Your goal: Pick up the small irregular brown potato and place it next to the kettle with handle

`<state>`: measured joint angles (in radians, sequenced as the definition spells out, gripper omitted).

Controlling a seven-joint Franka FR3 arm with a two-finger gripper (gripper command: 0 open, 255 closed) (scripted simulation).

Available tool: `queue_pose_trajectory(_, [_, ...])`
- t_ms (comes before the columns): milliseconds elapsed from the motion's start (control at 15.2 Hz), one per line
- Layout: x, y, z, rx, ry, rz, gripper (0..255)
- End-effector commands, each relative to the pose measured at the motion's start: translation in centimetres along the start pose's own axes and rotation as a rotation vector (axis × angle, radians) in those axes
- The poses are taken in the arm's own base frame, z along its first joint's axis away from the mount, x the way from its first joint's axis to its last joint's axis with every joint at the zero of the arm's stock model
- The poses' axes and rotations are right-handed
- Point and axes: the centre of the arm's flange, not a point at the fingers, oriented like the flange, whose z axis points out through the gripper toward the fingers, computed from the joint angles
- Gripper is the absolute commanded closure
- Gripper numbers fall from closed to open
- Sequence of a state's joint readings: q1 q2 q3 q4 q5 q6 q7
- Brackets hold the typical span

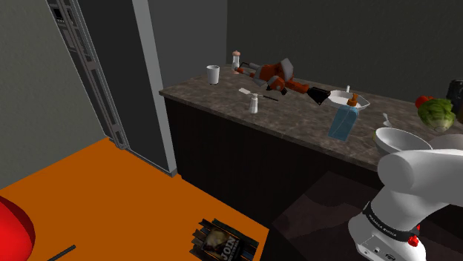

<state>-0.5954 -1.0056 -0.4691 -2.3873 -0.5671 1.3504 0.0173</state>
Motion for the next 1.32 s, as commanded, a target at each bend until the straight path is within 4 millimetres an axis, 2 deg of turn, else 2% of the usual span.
queue_pose_trajectory(0, [-1.1,2.5,0.4,-0.001,0.000,-0.001,255])
queue_pose_trajectory(330, [-3.5,8.0,1.6,-0.001,0.000,-0.001,255])
queue_pose_trajectory(1254, [-2.9,6.7,8.9,-0.001,0.000,-0.001,255])
